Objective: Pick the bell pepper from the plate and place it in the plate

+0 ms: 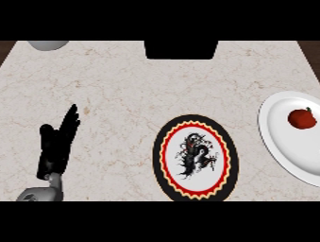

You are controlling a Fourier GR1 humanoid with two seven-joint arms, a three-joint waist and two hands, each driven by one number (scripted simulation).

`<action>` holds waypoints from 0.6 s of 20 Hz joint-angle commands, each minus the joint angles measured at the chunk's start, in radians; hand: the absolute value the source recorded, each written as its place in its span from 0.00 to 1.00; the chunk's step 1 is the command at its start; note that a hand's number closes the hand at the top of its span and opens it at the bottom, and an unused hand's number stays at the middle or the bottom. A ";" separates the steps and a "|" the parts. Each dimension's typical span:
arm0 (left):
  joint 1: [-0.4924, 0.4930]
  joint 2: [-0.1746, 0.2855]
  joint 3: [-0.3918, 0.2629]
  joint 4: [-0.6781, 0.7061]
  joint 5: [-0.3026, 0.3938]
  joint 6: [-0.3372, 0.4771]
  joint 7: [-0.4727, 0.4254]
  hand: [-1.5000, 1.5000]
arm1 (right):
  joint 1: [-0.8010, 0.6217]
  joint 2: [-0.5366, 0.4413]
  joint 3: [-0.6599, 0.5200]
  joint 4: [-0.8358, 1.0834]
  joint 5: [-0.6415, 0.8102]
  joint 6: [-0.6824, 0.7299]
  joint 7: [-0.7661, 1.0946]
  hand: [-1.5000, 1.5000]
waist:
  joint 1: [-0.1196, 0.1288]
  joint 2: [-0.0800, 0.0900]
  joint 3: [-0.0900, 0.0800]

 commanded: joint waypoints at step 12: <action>-0.025 0.000 0.032 0.064 0.003 -0.017 -0.050 0.50 | -0.059 -0.100 0.031 0.266 0.019 -0.107 -0.115 0.00 | 0.008 0.005 0.002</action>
